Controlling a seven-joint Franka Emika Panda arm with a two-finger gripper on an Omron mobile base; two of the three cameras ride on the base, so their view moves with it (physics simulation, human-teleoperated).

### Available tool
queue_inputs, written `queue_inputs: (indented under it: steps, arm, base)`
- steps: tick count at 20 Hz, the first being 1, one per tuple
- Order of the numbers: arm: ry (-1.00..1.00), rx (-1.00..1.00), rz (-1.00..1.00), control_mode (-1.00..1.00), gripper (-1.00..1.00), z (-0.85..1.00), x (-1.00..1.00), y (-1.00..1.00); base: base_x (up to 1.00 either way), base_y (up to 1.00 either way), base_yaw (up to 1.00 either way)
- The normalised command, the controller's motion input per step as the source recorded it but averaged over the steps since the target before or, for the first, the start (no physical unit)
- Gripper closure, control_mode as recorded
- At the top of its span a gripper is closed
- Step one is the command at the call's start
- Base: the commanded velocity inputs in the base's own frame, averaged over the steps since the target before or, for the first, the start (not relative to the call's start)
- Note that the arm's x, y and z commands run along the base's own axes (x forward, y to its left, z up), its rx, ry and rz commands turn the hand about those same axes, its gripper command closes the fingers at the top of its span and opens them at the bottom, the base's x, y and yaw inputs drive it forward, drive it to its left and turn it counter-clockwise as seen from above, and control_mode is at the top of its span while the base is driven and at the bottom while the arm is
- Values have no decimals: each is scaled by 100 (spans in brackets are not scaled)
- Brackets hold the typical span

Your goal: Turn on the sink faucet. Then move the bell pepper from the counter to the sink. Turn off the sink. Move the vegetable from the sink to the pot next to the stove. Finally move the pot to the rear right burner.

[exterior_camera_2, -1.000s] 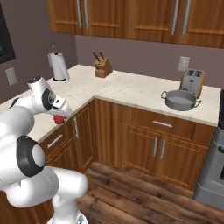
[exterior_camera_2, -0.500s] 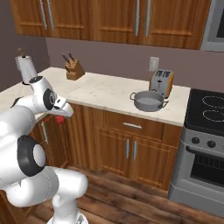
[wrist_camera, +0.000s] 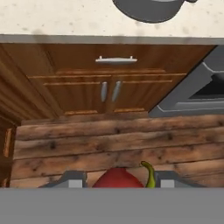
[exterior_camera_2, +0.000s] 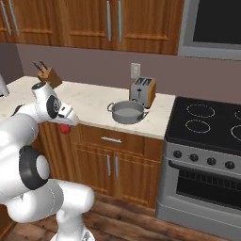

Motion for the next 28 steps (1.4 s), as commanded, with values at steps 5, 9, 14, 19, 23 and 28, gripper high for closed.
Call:
queue_inputs:
  steps: [5,9,14,19,23,28]
  arm:
    - [0,0,0,100,100,0,0,0]
    - [0,0,0,100,100,0,0,0]
    - [0,0,0,100,100,0,0,0]
    - [0,0,0,100,100,0,0,0]
    - [0,0,0,100,100,0,0,0]
    - [0,0,0,100,100,0,0,0]
  base:
    - [46,-59,-18]
    - [46,-53,-19]
    - [44,-53,-18]
    - [45,-53,-17]
    - [45,-46,-17]
    - [48,-33,-15]
